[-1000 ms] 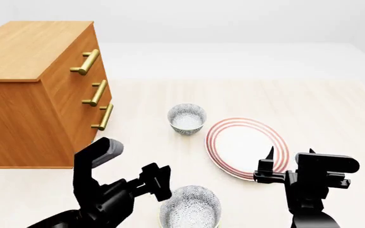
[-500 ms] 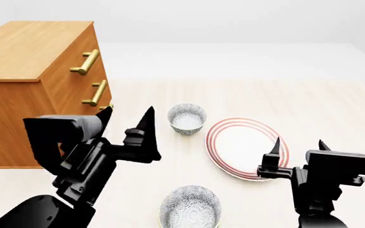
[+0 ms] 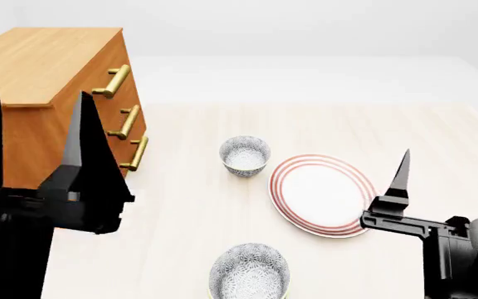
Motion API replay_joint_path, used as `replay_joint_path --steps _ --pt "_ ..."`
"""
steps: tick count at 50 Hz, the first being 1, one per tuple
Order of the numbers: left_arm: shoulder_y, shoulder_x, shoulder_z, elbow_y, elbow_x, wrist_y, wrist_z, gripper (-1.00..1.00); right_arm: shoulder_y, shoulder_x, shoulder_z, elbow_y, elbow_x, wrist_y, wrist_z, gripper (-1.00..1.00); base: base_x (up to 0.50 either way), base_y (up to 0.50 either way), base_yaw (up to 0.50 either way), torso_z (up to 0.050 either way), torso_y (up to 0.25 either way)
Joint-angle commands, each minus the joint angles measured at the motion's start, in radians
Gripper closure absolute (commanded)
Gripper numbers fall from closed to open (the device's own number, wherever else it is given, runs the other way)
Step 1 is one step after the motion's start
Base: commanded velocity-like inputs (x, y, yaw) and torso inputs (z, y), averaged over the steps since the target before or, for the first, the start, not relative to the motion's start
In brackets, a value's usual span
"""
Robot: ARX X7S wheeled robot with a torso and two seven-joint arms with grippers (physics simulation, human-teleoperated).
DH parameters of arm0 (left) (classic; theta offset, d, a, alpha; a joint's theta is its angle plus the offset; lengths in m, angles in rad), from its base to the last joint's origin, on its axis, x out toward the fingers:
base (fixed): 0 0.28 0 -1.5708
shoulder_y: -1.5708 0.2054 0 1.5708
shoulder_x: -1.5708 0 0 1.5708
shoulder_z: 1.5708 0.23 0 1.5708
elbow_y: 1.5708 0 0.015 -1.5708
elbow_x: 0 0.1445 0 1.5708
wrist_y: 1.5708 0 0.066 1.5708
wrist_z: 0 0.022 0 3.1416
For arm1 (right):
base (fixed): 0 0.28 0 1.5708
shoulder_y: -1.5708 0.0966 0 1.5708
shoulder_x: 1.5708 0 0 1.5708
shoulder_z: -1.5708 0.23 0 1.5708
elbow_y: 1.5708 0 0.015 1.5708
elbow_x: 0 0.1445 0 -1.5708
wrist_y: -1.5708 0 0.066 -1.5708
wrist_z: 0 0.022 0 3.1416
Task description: Stack the bowl in the middle on the bowl at the back.
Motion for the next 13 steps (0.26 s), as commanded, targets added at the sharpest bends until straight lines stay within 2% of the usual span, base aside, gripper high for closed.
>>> replay_joint_path --steps 1,8,13 --pt "0.166 -0.161 0.031 0.044 0.05 0.326 -0.102 -1.0 -0.092 0.03 -0.01 -0.167 -0.054 -0.06 0.043 -1.0 0.0 0.0 0.0 0.0 0.0" --pt "0.278 -0.152 0.015 0.021 0.092 0.453 -0.071 -1.0 -0.167 0.191 -0.078 -0.168 0.001 -0.221 0.223 -1.0 0.0 0.0 0.0 0.0 0.0" --pt "0.336 -0.135 0.019 0.003 0.121 0.519 -0.034 -1.0 -0.193 0.245 -0.106 -0.165 0.005 -0.28 0.281 -1.0 0.0 0.0 0.0 0.0 0.0"
